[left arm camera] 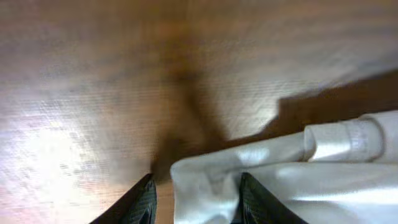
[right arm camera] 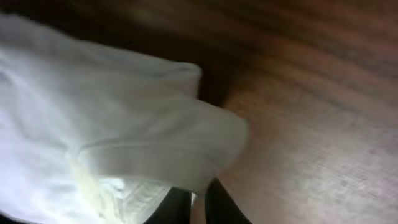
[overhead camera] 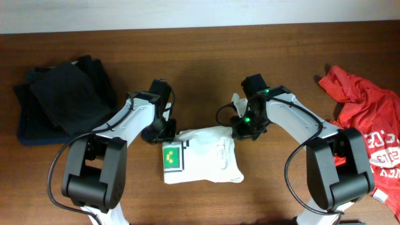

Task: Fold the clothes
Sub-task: 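Grasp the folded white shirt with the left gripper and carry it left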

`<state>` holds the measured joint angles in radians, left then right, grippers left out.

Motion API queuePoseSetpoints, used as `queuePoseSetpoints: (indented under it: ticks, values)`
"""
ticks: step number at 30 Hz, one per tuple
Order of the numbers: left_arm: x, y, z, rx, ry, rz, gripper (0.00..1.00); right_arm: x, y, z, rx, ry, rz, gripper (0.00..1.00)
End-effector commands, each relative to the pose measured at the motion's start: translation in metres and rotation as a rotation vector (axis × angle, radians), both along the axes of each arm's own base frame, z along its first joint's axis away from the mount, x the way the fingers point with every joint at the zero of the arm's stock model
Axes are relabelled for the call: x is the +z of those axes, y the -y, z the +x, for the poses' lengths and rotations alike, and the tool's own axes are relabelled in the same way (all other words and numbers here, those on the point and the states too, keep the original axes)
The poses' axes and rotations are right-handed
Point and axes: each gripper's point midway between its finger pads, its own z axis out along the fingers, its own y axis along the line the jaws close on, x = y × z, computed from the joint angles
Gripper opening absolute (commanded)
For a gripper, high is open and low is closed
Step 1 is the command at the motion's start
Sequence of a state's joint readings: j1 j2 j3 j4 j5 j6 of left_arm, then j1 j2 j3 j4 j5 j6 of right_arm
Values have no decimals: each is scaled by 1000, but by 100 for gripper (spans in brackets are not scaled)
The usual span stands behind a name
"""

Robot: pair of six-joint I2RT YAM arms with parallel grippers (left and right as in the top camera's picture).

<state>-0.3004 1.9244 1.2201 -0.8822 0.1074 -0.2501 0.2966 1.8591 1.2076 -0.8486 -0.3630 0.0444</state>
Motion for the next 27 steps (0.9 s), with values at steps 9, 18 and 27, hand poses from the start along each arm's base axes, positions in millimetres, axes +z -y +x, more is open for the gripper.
queuePoseSetpoints:
  ticks: [9, 18, 27]
  values:
    - [51, -12, -5, 171, 45, 39, 57, 83, 41, 46, -135, 85, -153, 41]
    - [73, 80, 44, -440, 263, -440, 87, 97, 120, 9, -313, -146, -199, 49]
    - [-5, 126, -22, -506, -100, -686, 84, 97, 124, 7, -320, -155, -205, 49]
